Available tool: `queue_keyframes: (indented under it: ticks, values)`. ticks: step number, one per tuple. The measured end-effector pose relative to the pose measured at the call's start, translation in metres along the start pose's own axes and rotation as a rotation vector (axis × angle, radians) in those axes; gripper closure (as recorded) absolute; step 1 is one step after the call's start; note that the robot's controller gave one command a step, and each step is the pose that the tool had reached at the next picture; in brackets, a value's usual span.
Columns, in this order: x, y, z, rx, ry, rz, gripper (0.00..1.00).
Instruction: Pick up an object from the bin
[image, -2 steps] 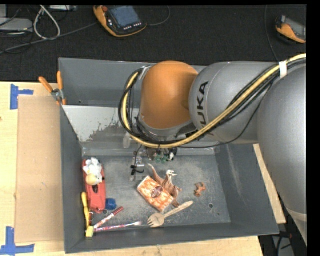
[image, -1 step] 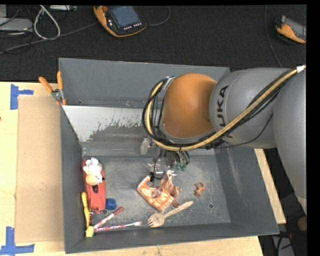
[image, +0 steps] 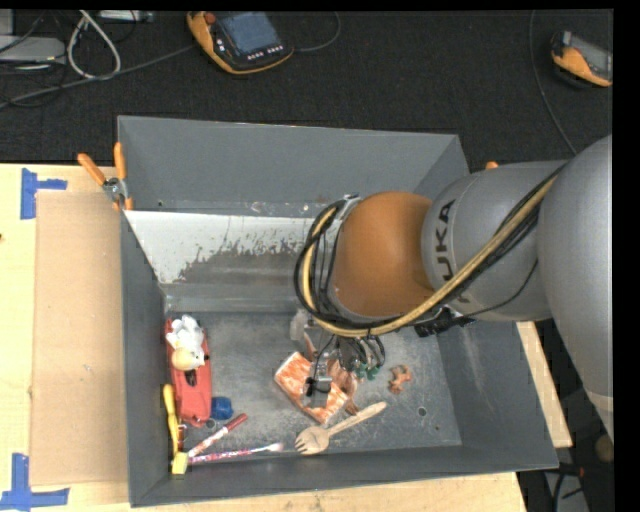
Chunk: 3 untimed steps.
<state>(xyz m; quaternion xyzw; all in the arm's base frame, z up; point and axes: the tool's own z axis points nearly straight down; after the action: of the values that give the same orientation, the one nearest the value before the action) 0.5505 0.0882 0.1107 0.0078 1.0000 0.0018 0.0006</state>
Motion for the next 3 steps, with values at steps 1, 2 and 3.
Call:
queue_keyframes:
  ticks: [1,2,3]
  values:
    - [0.004,-0.033,0.022,0.000,-0.006,-0.181,0.00]
    - [0.023,-0.079,0.040,-0.002,0.007,0.017,1.00]
    - [0.023,-0.079,0.040,-0.002,0.007,0.018,1.00]
